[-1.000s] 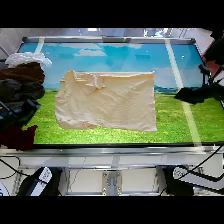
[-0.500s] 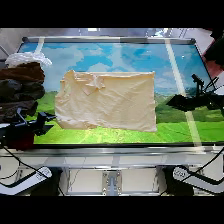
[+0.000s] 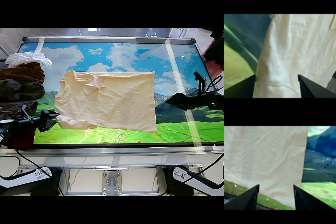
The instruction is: Fold the shirts.
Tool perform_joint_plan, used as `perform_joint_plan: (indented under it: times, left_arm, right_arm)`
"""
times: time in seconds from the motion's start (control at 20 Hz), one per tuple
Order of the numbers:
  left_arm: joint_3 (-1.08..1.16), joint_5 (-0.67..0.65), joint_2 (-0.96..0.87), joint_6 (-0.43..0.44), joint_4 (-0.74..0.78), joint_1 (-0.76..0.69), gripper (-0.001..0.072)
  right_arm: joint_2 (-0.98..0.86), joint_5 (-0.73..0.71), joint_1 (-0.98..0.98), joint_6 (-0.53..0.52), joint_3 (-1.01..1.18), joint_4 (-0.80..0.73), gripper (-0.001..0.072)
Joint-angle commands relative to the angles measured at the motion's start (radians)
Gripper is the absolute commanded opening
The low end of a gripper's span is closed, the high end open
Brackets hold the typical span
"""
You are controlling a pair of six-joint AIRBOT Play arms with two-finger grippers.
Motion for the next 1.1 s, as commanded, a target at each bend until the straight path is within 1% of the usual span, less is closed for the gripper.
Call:
perform_joint_plan:
  times: [0.0,0.05,0.15,0.25,0.3,0.35,0.4,0.45,0.55,0.65,0.7,0.8,1.05]
  left_arm:
    - [0.028,0.011,-0.035,0.005,-0.007,-0.061,0.0476]
    - [0.039,0.010,-0.040,0.004,-0.007,-0.074,0.0398]
    - [0.060,0.010,-0.039,0.005,-0.007,-0.081,0.0012]
    - [0.082,0.002,-0.035,0.004,-0.007,-0.081,0.0013]
    - [0.092,-0.006,-0.032,0.004,-0.007,-0.081,0.0012]
    - [0.104,-0.019,-0.031,0.004,-0.006,-0.081,0.0013]
    - [0.114,-0.030,-0.031,0.005,-0.007,-0.081,0.0013]
    - [0.121,-0.035,-0.030,0.004,-0.007,-0.081,0.0012]
    - [0.123,-0.036,-0.025,0.005,-0.007,-0.081,0.0013]
    - [0.123,-0.040,-0.024,0.005,-0.007,-0.081,0.0012]
    - [0.123,-0.042,-0.024,0.005,-0.007,-0.081,0.0012]
    - [0.123,-0.046,-0.024,0.005,-0.006,-0.081,0.0012]
    - [0.123,-0.047,-0.024,0.005,-0.006,-0.081,0.0013]
  right_arm:
    - [0.037,-0.005,-0.001,0.000,0.001,0.001,0.0475]
    - [0.046,-0.005,-0.001,0.000,0.001,-0.006,0.0474]
    - [0.064,-0.005,-0.001,0.000,0.001,-0.053,0.0475]
    - [0.072,-0.002,-0.001,0.018,-0.002,-0.157,0.0474]
    - [0.074,-0.005,-0.004,0.051,-0.021,-0.232,0.0474]
    - [0.074,-0.008,-0.021,0.108,-0.073,-0.273,0.0474]
    - [0.073,-0.023,-0.048,0.153,-0.154,-0.269,0.0474]
    - [0.072,-0.046,-0.081,0.187,-0.264,-0.200,0.0474]
    - [0.068,-0.066,-0.123,0.135,-0.456,0.003,0.0474]
    - [0.068,-0.120,-0.125,0.133,-0.577,0.039,0.0477]
    - [0.061,-0.121,-0.126,0.144,-0.615,0.048,0.0499]
    - [0.042,-0.120,-0.126,0.146,-0.663,0.105,0.0499]
    - [-0.001,-0.259,-0.123,0.110,-0.690,0.291,0.0498]
